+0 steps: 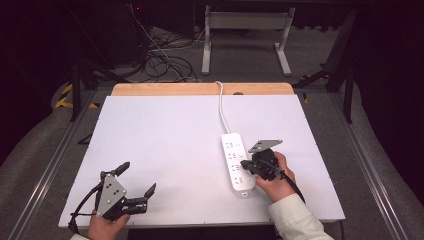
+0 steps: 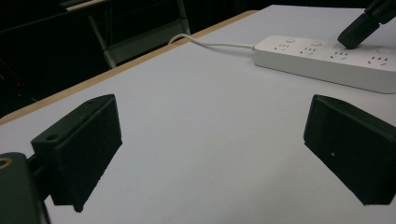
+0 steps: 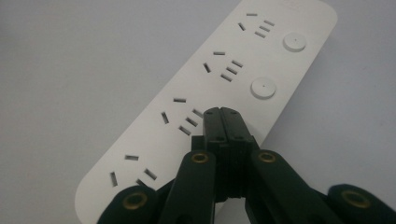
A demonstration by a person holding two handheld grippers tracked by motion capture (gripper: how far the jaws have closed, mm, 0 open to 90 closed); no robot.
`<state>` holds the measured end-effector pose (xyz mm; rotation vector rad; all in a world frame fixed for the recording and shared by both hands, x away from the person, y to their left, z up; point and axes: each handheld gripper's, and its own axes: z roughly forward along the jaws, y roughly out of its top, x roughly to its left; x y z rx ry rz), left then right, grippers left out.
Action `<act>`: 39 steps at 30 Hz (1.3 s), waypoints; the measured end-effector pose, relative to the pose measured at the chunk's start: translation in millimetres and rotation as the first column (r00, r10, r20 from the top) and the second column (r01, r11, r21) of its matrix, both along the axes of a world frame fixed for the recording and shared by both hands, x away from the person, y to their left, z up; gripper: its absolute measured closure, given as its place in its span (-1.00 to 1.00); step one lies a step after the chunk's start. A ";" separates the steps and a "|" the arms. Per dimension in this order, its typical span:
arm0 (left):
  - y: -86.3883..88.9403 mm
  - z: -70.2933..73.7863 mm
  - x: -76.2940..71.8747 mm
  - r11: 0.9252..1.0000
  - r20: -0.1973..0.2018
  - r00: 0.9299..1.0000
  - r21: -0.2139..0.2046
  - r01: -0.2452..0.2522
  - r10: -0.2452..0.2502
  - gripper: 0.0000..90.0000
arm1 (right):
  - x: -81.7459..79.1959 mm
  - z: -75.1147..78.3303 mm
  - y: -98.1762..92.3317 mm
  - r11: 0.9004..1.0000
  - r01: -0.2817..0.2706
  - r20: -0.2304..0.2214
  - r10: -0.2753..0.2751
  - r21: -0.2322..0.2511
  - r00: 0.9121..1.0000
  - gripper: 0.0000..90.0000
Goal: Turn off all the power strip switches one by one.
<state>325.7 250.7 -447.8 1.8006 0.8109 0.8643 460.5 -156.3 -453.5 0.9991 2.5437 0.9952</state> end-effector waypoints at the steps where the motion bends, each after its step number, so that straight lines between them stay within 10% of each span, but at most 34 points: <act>1: 0.2 0.0 0.0 1.000 0.001 1.000 0.000 -0.001 0.001 -0.89 | 0.5 -0.4 -0.9 1.000 0.001 -0.004 -0.001 0.008 1.000 1.00; 11: 0.2 -0.1 0.1 1.000 0.000 1.000 0.000 -0.001 0.001 -0.89 | -1.4 -1.4 0.6 1.000 0.010 0.007 -0.010 -0.002 1.000 1.00; 14: 0.4 0.4 0.4 1.000 0.003 1.000 0.006 -0.003 0.003 -0.89 | -8.1 1.5 2.5 1.000 -0.010 0.084 0.011 -0.014 0.996 1.00; 19: -0.1 -0.3 1.6 1.000 -0.005 1.000 -0.004 -0.003 0.003 -0.89 | -19.0 30.5 -5.6 0.991 -0.048 0.154 0.029 0.121 0.988 1.00; 39: 0.4 0.2 0.6 1.000 -0.001 1.000 -0.004 -0.001 0.001 -0.89 | -49.2 21.3 -17.6 0.992 -0.082 0.132 0.070 0.091 0.989 1.00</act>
